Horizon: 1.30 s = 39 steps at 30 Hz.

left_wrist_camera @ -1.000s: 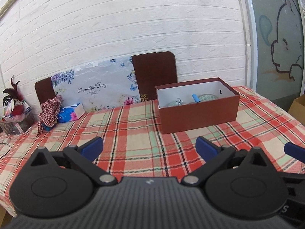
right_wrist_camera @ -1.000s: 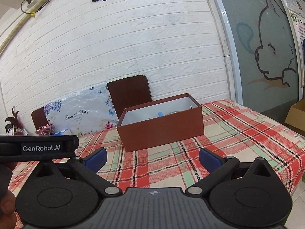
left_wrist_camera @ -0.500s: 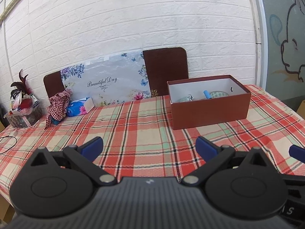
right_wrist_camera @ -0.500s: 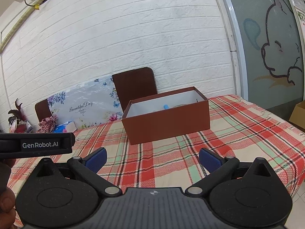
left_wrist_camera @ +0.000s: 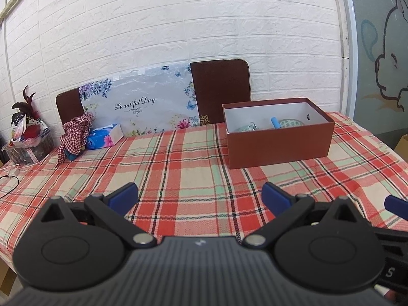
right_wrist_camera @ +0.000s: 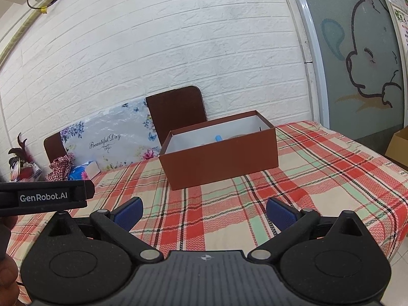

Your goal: Organize objects

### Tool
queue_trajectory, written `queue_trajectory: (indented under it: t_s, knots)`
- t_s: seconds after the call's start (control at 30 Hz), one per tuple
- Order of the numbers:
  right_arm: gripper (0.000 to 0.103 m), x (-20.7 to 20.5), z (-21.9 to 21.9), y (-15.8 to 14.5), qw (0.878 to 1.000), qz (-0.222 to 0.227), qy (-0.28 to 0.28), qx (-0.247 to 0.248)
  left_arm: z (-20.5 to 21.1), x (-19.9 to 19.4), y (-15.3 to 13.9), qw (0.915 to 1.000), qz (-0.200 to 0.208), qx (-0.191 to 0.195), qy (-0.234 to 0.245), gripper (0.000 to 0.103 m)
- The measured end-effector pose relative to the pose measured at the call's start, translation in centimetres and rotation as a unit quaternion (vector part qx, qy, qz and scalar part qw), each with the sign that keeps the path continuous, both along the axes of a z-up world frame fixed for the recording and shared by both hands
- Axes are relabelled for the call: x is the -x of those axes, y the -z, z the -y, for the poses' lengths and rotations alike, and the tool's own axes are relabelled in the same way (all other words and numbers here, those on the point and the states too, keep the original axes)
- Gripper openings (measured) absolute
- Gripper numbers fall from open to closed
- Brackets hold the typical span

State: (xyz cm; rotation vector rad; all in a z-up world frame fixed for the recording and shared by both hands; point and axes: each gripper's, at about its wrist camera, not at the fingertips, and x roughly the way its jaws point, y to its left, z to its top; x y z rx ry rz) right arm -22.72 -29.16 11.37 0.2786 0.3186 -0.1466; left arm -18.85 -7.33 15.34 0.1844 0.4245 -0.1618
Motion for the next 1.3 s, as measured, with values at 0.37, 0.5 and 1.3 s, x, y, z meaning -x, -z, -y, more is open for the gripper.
queue_trajectory:
  t_s: [0.37,0.5,1.3]
  knots:
    - [0.102,-0.25,-0.27,0.24,1.0,-0.009,-0.003,0.0,-0.31,-0.31,0.41,1.0,-0.01,0.001,-0.001,0.103]
    - [0.102,-0.42,-0.23,0.41,1.0,-0.015,-0.005,-0.004,-0.46,-0.49,0.6,0.9999,-0.017,0.003,-0.001,0.103]
    - [0.102,-0.46,-0.6,0.49,1.0,-0.017,-0.003,-0.002,-0.71,-0.62,0.63,0.9998,-0.021,0.004,-0.001,0.103]
